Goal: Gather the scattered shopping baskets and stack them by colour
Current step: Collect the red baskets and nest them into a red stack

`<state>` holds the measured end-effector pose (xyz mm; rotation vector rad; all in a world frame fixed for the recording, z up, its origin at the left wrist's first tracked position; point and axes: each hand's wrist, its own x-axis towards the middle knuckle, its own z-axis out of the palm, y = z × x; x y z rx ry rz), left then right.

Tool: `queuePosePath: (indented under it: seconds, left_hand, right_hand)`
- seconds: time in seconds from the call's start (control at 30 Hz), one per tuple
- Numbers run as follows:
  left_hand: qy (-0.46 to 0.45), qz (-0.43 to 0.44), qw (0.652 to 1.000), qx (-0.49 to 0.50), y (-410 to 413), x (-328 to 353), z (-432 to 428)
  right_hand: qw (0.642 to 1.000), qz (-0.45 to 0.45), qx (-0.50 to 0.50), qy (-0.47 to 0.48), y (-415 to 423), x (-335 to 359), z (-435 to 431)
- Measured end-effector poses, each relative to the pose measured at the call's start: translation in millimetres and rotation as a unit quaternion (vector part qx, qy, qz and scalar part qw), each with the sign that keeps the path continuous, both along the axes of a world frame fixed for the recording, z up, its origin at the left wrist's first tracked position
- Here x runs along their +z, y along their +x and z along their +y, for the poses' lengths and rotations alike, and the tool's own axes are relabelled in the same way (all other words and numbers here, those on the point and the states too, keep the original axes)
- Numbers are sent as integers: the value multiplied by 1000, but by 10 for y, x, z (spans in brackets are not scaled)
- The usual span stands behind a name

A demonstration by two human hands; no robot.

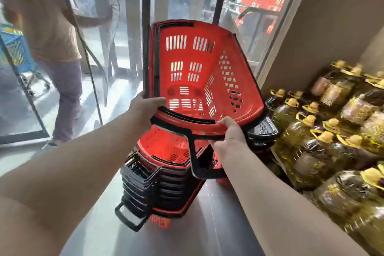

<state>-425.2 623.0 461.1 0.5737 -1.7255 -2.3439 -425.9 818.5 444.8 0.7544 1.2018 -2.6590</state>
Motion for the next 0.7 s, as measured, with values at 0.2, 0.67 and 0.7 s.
queuePosePath:
  seconds: [0.2,0.67,0.7]
  left_hand:
    - [-11,-16,999,-47,-689,-280,-649]
    - [-115,-141,942,-282,-1829,-866,-1566]
    - [-122,-150,940,-283,-1849,-922,-1592]
  right_hand:
    - [999,-32,-22,-6,-545,-223,-605]
    - [968,-152,-188,-65,-784,-904,-1830]
    - [968,-158,-187,-58,-775,-954,-1882]
